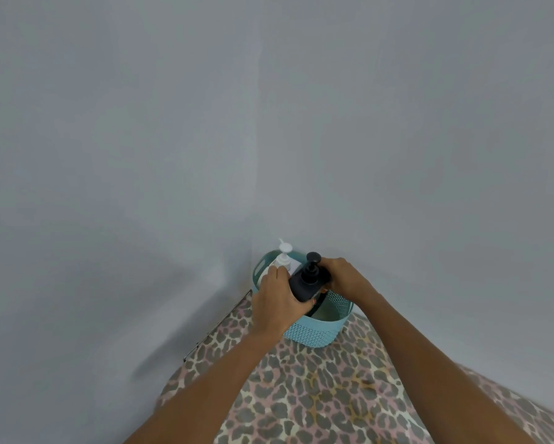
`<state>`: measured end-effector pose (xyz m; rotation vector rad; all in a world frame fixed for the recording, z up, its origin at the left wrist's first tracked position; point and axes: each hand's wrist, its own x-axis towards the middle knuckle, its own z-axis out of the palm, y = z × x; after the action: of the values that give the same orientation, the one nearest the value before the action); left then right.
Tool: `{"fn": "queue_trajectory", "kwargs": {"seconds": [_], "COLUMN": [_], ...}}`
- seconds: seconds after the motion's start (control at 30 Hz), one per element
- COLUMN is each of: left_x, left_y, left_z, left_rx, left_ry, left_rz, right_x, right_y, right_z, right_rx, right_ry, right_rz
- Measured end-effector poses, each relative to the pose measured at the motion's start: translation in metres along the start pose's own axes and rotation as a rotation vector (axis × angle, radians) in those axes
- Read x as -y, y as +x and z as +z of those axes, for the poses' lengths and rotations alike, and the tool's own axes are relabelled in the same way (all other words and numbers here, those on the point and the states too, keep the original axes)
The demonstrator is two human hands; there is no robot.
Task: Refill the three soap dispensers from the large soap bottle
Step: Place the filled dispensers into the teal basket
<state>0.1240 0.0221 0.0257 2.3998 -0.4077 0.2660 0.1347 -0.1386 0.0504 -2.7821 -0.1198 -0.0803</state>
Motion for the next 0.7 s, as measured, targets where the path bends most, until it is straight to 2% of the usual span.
{"fn": "queue_trajectory", "kwargs": {"seconds": [0.7], "left_x": [0.004], "left_y": [-0.002], "left_z": [0.022], "left_rx": [0.009], "left_ry": [-0.136], "left_rz": [-0.196], "right_x": [-0.002], "right_y": [0.017], "right_z": [0.024], "right_rx": [0.043], "right_ry": [-0.174], "right_rz": [0.075]}}
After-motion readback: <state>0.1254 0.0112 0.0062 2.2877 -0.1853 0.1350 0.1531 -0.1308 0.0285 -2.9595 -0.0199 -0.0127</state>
